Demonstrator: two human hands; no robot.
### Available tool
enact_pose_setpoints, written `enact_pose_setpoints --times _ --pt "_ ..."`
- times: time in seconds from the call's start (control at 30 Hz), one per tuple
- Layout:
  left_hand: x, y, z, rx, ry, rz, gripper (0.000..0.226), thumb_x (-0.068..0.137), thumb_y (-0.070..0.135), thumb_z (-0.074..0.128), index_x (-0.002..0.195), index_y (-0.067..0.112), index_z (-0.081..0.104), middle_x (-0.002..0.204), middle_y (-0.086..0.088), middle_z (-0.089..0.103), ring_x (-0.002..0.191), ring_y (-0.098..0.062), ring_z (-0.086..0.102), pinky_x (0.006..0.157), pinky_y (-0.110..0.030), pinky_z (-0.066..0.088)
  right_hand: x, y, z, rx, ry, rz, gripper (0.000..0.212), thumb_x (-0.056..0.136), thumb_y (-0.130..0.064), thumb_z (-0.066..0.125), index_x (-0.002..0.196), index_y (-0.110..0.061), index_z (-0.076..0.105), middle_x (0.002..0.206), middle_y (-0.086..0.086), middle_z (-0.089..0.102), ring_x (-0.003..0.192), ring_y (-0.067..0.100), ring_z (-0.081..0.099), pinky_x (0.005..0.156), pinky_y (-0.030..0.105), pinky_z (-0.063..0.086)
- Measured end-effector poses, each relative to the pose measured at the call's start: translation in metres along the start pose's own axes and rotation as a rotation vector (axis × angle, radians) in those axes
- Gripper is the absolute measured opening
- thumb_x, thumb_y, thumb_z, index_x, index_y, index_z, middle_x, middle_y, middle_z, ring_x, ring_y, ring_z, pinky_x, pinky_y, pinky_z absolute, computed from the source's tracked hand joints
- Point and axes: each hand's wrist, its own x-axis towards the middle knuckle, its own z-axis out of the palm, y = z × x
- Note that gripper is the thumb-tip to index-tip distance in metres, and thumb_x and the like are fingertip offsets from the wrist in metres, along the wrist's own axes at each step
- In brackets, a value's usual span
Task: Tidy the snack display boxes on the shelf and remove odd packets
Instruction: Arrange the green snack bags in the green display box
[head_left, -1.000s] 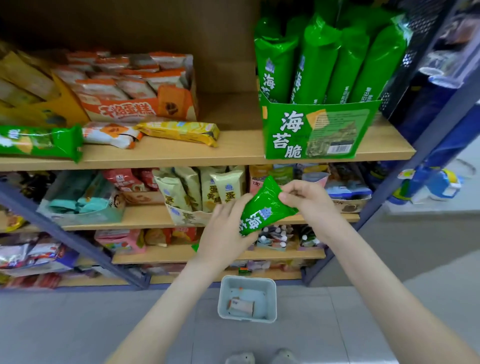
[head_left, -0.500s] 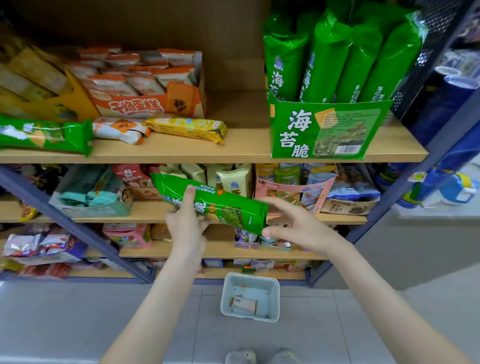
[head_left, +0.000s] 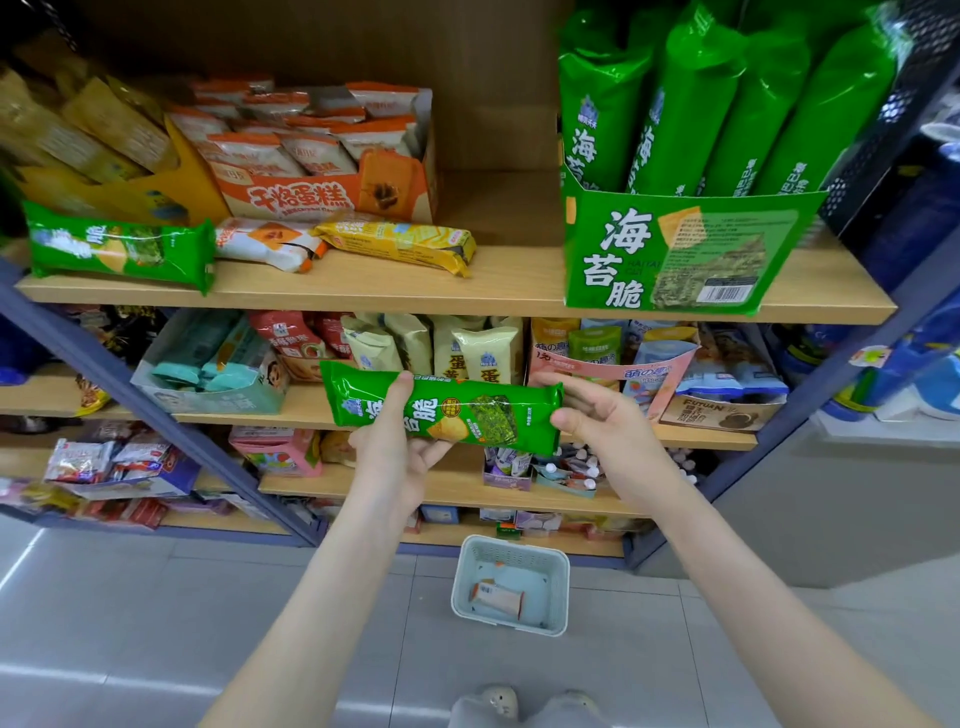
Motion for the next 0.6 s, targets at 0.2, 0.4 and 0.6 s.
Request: enact_pose_setpoints --times 0.2,0.4,0.6 --pt "-0.007 -0.006 0.002 -0.113 -0.083 -0.032 0.053 0.088 0.027 0.071 0.133 0.014 0.047 0.115 -0.013 0.069 0.092 -0.025 0.073 0.061 -0.036 0.059 0.000 -0.005 -0.003 -0.015 0.037 -0.072 0.034 0.094 -0.002 0.052 0.107 -0.028 0.070 0.110 -0.010 0.072 0.111 0.009 0.063 0.094 0.025 0.048" --pt "-0.014 -0.009 0.005 -0.112 -0.254 -0.020 0.041 0.094 0.029 0.059 0.131 0.013 0.054 0.120 -0.015 0.065 0.113 -0.027 0.064 0.087 -0.040 0.056 -0.003 -0.007 -0.009 0.087 -0.179 -0.098 0.045 0.077 -0.052 0.072 0.110 -0.021 0.073 0.119 0.009 0.068 0.116 0.029 0.060 0.098 0.041 0.049" --pt "-0.025 -0.017 0.012 0.065 -0.425 0.036 0.058 0.084 0.033 0.061 0.131 0.002 0.053 0.130 -0.020 0.060 0.117 -0.034 0.060 0.098 -0.056 0.048 0.001 -0.011 -0.006 0.046 -0.504 0.315 0.101 0.056 -0.052 0.087 0.142 -0.032 0.038 0.138 -0.004 0.056 0.123 0.018 0.056 0.096 0.036 0.051"
